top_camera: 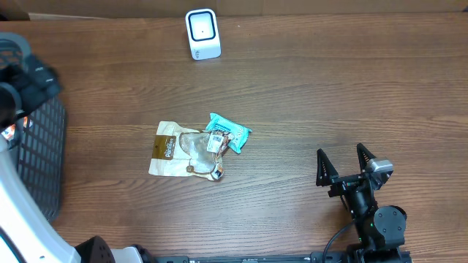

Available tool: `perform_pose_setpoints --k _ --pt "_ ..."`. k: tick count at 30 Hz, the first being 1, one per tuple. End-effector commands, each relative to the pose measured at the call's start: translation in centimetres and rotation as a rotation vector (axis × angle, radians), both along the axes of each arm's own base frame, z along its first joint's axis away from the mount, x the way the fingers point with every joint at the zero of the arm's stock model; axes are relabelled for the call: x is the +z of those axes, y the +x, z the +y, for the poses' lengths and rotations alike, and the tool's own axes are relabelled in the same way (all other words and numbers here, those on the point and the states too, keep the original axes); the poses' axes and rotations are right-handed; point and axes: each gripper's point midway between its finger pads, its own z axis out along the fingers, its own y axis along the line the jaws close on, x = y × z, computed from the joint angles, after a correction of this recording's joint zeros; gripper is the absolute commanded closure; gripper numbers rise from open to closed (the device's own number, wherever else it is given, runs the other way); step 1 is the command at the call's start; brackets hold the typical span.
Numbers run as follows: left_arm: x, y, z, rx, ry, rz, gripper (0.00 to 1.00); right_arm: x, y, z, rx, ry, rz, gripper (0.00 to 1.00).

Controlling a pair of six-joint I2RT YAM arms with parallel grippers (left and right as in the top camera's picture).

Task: Scan the item barcode
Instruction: 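Reach the left gripper into the basket and grasp the green-capped bottle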

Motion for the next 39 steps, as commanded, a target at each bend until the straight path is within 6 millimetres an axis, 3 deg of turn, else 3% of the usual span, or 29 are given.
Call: perform_pose_setpoints --k 1,6,11,15,27,34,39 --pt "-0.2 -1.9 3.1 0.098 0.003 0.010 0.00 -0.2 0.0 0.1 0.006 -0.001 -0.005 0.00" --pt "-1.3 -3.9 6.5 0.222 -0.030 0.020 0.00 -0.2 0.0 0.1 0.006 -0.001 -0.005 0.00" --pt "-4.0 -4.2 9.4 0.306 -0.072 0.043 0.00 -0.2 0.0 0.1 0.006 -0.001 -0.005 0.00" --pt "-6.7 -3.2 11.3 0.342 -0.117 0.039 0.00 -0.2 0.0 0.1 0.006 -0.001 -0.005 0.00" --pt "-13.9 2.4 17.5 0.275 -0.097 0.077 0.09 -0.2 0.0 0.1 0.006 -0.001 -0.005 0.00" --pt "-17.9 2.0 21.9 0.328 0.041 0.231 0.02 -0.2 0.0 0.1 0.006 -0.001 -0.005 0.00" --pt "-21.5 2.4 23.6 0.295 0.061 0.314 0.00 -0.2 0.0 0.1 0.006 -0.001 -0.005 0.00"
